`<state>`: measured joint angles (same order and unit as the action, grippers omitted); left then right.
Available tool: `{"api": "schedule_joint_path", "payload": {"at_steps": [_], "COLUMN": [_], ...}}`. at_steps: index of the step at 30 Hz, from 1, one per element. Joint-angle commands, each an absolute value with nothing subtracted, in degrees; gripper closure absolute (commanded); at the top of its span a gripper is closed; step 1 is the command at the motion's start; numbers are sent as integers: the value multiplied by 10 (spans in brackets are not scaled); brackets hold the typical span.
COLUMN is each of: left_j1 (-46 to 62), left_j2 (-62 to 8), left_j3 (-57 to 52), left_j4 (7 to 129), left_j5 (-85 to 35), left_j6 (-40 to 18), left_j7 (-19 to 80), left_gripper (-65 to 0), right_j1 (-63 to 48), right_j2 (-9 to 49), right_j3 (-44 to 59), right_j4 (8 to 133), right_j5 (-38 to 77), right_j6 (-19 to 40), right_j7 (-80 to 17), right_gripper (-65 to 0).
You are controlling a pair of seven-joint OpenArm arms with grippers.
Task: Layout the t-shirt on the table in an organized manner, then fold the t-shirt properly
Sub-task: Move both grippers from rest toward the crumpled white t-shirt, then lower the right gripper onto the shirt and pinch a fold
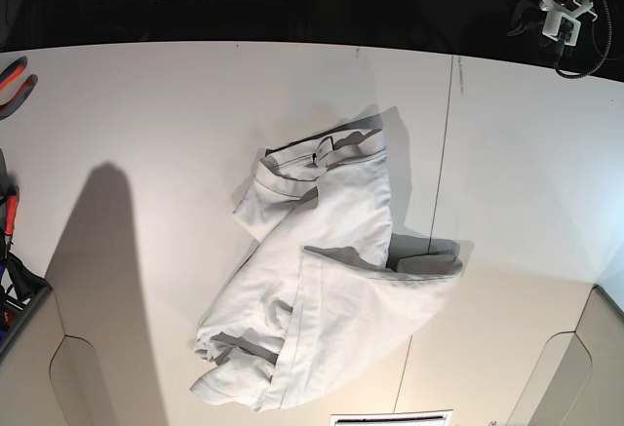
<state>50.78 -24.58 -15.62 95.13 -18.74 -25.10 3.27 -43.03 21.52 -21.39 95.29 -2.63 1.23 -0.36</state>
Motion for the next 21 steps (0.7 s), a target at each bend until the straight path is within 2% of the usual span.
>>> {"api": "schedule_joint_path", "payload": {"at_steps": [1,4,16,21], "left_j1": [517,517,447,407], "left_j2": [-251,-251,-251,-250], "left_j3": [-170,-187,-199,-198], "left_j4": [966,989,1016,1016], "left_j5": [-195,-225,-255,-255], "left_j6": [-267,-297,-299,-350], "left_j7": [30,32,33,38], "left_gripper": [0,0,0,0], "right_j1": [-437,-437,-418,-378], "right_j2": [219,219,218,213], "right_j3": [-213,-213,-213,-213], "right_j4": [968,987,1047,1047], "right_j5": [-26,-26,-27,-36], "right_j6": [12,12,12,12], "right_j7": [6,6,6,-1], "right_gripper": [0,0,0,0]}}
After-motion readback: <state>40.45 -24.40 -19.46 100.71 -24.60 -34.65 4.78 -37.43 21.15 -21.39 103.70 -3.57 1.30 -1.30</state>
